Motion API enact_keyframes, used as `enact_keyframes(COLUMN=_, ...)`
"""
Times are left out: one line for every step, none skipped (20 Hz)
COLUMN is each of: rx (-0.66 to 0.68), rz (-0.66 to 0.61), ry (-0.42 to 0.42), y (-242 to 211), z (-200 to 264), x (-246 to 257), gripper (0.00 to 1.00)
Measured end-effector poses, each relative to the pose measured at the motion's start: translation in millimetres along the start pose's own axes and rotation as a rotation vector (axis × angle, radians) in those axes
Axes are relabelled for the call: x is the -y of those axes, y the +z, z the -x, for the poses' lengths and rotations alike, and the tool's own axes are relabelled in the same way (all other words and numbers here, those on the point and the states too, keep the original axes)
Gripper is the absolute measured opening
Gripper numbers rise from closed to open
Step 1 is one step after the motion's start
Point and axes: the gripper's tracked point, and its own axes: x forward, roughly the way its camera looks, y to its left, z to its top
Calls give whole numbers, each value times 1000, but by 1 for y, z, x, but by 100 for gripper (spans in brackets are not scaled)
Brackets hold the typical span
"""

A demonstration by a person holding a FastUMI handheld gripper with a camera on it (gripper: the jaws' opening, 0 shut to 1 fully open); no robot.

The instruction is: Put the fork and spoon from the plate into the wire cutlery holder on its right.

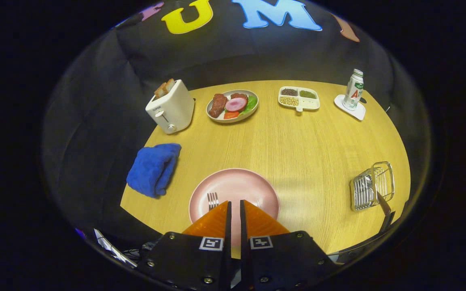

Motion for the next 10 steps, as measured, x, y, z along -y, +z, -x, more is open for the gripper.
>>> enact_keyframes(rx=-15, rz=12, ry=0, y=-5, z=-5, x=-4, gripper=10)
enact_keyframes(rx=-28, rz=21, ry=2, y=-10, z=-11, x=-8, gripper=10)
enact_keyframes(rx=-43, rz=27, ry=9, y=-14, z=-15, x=-13, gripper=10)
enact_keyframes(rx=-56, rz=30, ry=15, y=-19, z=-19, x=-18, gripper=10)
enact_keyframes(rx=-69, rz=34, ry=19, y=-24, z=-23, x=-22, gripper=10)
enact_keyframes(rx=-80, rz=38, ry=25, y=-28, z=-27, x=-25, gripper=10)
enact_keyframes(rx=-91, rz=45, ry=32, y=-31, z=-29, x=-30, gripper=10)
enact_keyframes(rx=-102, rz=54, ry=34, y=-35, z=-33, x=-32, gripper=12)
enact_keyframes(rx=-112, rz=64, ry=37, y=-38, z=-35, x=-35, gripper=12)
enact_keyframes(rx=-121, rz=72, ry=38, y=-42, z=-39, x=-37, gripper=12)
